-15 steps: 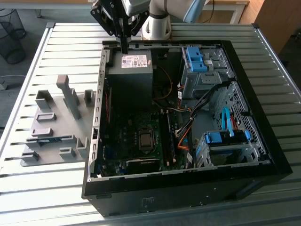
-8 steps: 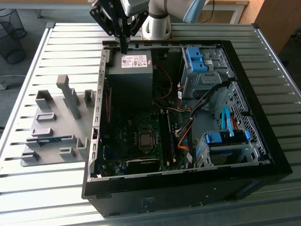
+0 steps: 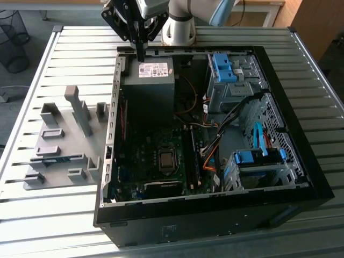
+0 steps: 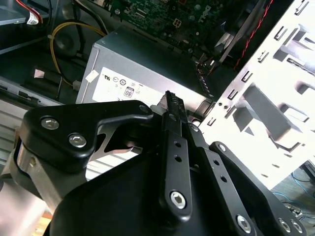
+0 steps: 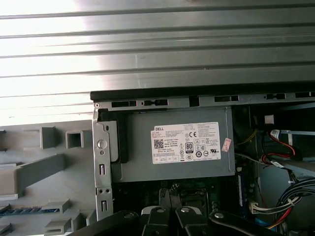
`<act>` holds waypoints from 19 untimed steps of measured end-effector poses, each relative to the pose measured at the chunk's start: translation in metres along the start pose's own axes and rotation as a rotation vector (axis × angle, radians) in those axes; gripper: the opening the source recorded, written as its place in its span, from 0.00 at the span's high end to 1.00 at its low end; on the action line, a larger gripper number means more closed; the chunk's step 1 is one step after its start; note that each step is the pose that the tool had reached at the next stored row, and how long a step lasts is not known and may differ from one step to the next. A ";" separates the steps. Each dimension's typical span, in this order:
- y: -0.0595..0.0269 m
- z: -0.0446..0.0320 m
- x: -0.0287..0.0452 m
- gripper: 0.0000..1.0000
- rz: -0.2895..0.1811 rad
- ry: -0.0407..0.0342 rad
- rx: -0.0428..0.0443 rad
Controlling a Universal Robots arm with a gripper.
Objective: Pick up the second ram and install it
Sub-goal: 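Reach for the second ram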
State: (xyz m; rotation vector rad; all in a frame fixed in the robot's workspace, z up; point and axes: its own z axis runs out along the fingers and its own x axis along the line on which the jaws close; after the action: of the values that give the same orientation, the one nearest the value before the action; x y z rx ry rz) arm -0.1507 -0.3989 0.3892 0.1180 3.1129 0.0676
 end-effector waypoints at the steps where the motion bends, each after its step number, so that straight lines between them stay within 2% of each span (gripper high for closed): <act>1: 0.0000 0.0000 0.0003 0.90 0.000 0.0000 0.0001; 19: -0.0004 0.0007 0.0049 0.90 0.000 0.0002 0.0000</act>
State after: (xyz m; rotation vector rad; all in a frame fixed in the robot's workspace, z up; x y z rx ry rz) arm -0.1556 -0.3989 0.3883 0.1181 3.1130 0.0677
